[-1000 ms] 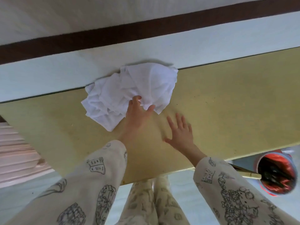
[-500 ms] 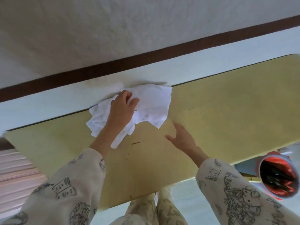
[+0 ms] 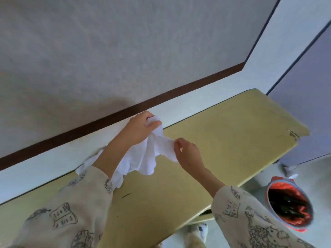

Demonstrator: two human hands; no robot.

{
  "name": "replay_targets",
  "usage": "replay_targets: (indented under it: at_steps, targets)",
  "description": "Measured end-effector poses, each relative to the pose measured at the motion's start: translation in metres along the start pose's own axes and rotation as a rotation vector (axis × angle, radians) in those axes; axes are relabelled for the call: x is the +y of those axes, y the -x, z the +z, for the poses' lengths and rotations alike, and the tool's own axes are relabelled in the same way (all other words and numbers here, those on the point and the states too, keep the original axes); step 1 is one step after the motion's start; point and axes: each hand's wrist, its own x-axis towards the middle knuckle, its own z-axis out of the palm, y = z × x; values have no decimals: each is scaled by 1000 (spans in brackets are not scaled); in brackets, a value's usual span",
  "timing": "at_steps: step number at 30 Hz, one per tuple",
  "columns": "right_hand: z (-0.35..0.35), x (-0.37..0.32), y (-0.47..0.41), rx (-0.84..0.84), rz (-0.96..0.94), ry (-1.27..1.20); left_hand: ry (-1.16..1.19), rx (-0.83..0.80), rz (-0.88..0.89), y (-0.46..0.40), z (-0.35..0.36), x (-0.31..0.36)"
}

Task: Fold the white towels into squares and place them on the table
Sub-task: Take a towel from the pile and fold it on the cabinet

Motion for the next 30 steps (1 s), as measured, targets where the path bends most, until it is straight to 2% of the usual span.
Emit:
replay_targets:
  at_steps: [3,6,10,15,17,23,26,30]
  targets:
    - [-50,36,-9,68,46,10,-42,-157,-46,-14,22,30]
    - [-103,72,-28,67,70,72,-193,-230,34,-37,58,57]
    - [-174,119,-57,64,-47,314,-242,-88,119,-76,103,92]
    - [-235,159,-89,14,-211,493,-190,45,97,-117,126,120]
    - [-254,171,-105,27,-217,492,-177,109,85,-129,127,131]
    - [-289,184,-127,209,-136,339,-147,282,126,-139,118,147]
    - [-285,192,-118,207,-164,330,-128,282,151,-129,121,139]
    - [-256,221,-89,110,-134,325,-188,145,112,-104,146,107]
